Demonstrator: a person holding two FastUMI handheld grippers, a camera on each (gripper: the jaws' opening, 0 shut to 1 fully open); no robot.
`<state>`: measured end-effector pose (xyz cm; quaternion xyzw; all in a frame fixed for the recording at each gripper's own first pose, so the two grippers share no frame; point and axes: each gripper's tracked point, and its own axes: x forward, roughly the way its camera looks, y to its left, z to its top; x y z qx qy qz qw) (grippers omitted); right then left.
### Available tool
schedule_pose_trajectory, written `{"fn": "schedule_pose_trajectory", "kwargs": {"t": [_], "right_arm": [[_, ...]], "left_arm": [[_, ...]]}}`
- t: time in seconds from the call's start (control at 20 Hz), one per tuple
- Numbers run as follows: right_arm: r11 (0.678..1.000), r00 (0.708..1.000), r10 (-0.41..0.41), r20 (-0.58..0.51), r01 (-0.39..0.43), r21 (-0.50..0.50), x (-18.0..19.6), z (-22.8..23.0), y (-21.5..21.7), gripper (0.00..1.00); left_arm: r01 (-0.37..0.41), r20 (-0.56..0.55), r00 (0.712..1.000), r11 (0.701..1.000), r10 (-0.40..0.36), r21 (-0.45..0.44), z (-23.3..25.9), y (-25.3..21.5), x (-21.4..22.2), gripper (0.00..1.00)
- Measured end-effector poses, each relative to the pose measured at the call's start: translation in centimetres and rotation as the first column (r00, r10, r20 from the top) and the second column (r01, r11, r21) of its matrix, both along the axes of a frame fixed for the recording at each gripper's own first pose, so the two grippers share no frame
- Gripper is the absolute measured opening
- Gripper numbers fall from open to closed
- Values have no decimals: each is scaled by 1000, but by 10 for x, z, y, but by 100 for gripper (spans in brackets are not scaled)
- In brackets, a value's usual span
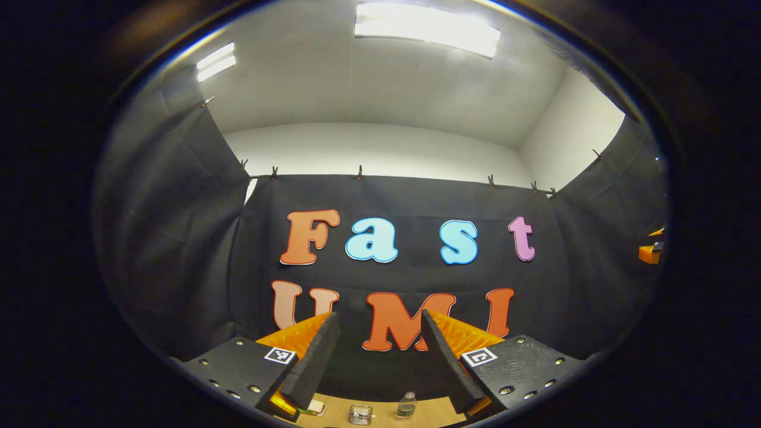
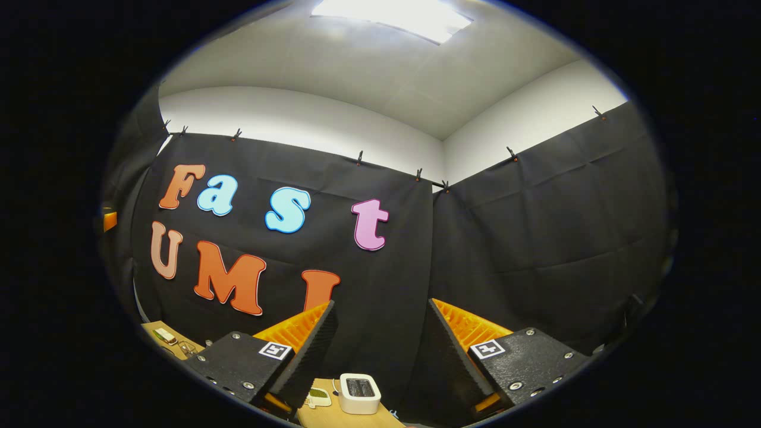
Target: First push the handle of the pot to place it horizontally, then grasp the pot with both hands and set it on the induction cooktop.
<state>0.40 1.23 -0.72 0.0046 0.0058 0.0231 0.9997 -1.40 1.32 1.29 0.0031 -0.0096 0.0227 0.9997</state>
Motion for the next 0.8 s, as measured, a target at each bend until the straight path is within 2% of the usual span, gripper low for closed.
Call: {"fn": "schedule_pose_trajectory", "kwargs": {"t": [0.35, 0.4, 0.55, 0.65, 0.7, 0.75, 0.8], "right_arm": [[999, 999, 39, 25, -40, 18, 5, 2, 19, 94], [999, 999, 42, 26, -43, 22, 7, 2, 21, 94], [997, 998, 57, 16, -58, 41, 11, -6, 31, 94], [996, 997, 74, -2, -74, 58, 11, -14, 39, 94], [995, 996, 84, -10, -83, 59, 12, -16, 43, 94], [995, 996, 90, -13, -89, 55, 11, -18, 47, 94], [995, 996, 92, -15, -92, 48, 11, -19, 48, 94]], "left_arm": [[-11, -9, 1000, 1000, 11, 1, -4, 10, -4, 86], [-9, -16, 1000, 1000, 9, 10, -6, 10, -5, 84], [-6, -62, 998, 999, 8, 36, -22, 13, -10, 87], [10, -113, 994, 999, -4, 48, -35, 11, -13, 63], [26, -134, 991, 998, -19, 48, -42, 7, -17, 58], [45, -155, 987, 998, -37, 47, -50, 5, -19, 37], [69, -183, 981, 997, -60, 43, -61, 1, -21, 29]]}}
